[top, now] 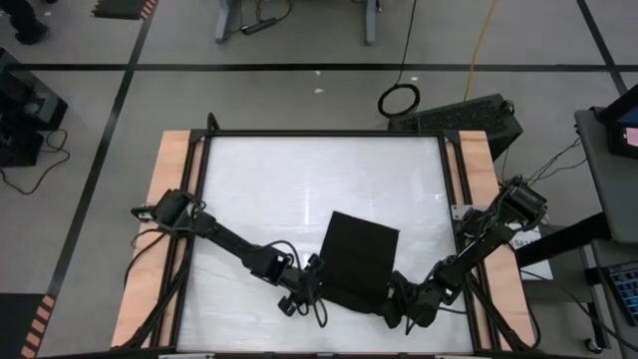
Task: Roll towel into tight, uniform cylinder
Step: Roll the black towel
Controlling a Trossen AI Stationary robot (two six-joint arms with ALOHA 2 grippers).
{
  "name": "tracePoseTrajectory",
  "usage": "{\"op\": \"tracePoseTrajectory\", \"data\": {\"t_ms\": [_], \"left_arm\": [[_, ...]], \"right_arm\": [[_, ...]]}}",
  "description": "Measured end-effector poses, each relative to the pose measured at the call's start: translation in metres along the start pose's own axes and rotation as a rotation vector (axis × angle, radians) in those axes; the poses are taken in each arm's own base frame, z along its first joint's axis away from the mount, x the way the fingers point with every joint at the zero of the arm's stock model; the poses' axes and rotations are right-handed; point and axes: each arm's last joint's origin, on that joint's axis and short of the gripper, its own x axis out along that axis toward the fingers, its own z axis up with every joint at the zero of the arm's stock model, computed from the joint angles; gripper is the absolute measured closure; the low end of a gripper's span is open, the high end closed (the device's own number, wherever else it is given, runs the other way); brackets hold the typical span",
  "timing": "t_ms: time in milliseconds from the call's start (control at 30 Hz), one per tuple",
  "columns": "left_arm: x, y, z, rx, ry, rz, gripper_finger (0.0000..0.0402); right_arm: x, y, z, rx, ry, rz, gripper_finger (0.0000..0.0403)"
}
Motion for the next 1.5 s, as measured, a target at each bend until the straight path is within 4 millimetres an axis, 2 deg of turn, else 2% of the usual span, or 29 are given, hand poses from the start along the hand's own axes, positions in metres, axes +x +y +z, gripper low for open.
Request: {"op": "tracePoseTrajectory", "data": {"t_ms": [100,267,333,467,567,733,867,967,1067,1200,1367,1500], "left_arm": [[0.003,0.001,-0.002,-0.029,0.005,-0.014,0.0267],[0.006,0.005,-0.004,-0.074,-0.003,-0.039,0.037],[0.006,0.01,-0.005,-0.125,-0.019,-0.096,0.0389],[0.006,0.022,-0.009,-0.279,-0.066,-0.278,0.0389],[0.005,0.034,-0.013,-0.408,-0.091,-0.423,0.0389],[0.003,0.052,-0.022,-0.535,-0.089,-0.503,0.0389],[0.002,0.057,-0.024,-0.58,-0.087,-0.512,0.0389],[0.002,0.06,-0.025,-0.602,-0.091,-0.514,0.0389],[0.005,0.063,-0.028,-0.643,-0.088,-0.543,0.0389],[0.016,0.064,-0.036,-0.724,-0.062,-0.63,0.0389],[0.026,0.065,-0.037,-0.778,-0.069,-0.668,0.0389],[0.028,0.064,-0.038,-0.802,-0.064,-0.696,0.0389]], "right_arm": [[0.0,0.001,0.0,0.002,0.001,0.008,0.0394],[0.0,0.002,-0.001,0.0,0.005,0.025,0.0394],[0.0,0.003,-0.001,-0.012,0.007,0.029,0.0394],[-0.001,0.006,-0.003,-0.061,0.014,0.06,0.039],[-0.006,0.011,-0.005,-0.129,0.015,0.095,0.0368],[-0.023,0.02,-0.006,-0.274,0.0,0.144,0.029],[-0.038,0.024,-0.007,-0.398,0.002,0.15,0.0222],[-0.048,0.028,-0.011,-0.527,0.001,0.185,0.0186],[-0.052,0.029,-0.019,-0.674,-0.004,0.177,0.0177],[-0.047,0.034,-0.031,-0.881,0.012,0.097,0.0189],[-0.032,0.048,-0.039,-1.1,-0.056,-0.018,0.0196],[-0.014,0.06,-0.043,-1.227,-0.107,-0.118,0.0184]]}}
